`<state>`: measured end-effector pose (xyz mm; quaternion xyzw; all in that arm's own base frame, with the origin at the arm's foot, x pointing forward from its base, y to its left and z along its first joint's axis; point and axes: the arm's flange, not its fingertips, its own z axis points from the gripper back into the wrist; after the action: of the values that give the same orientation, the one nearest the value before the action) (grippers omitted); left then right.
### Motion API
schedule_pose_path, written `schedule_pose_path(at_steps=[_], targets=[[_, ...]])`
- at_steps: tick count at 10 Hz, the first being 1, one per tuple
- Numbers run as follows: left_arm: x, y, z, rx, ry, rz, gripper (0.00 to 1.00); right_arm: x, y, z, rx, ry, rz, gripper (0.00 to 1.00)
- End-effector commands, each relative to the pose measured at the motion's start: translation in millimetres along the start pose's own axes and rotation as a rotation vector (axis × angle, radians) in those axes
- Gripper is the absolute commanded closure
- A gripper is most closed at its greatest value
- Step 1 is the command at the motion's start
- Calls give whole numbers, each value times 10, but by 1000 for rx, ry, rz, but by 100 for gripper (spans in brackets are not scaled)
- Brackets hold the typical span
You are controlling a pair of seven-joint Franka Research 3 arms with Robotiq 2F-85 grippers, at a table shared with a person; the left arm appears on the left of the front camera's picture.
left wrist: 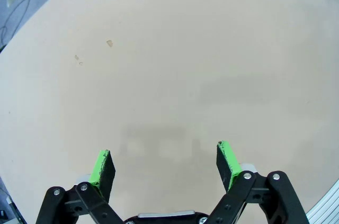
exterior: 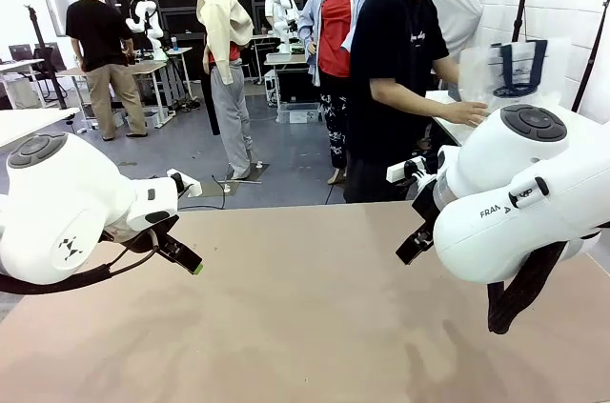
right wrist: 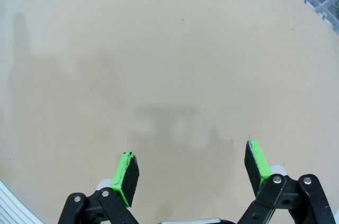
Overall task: Transfer purchased items from the store into the shopping bag.
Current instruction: Open the Reusable shopping bag in the center of the table.
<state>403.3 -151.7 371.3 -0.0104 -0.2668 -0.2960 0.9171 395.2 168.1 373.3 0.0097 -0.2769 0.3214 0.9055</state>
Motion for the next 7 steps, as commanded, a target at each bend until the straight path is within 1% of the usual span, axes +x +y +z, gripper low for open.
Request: schedule_pose_path(at_steps=[1,7], targets=[[-2,8,1,1,0,2,0,0,-1,0,0,0,-1,0],[-2,8,1,1,0,2,0,0,-1,0,0,0,-1,0]])
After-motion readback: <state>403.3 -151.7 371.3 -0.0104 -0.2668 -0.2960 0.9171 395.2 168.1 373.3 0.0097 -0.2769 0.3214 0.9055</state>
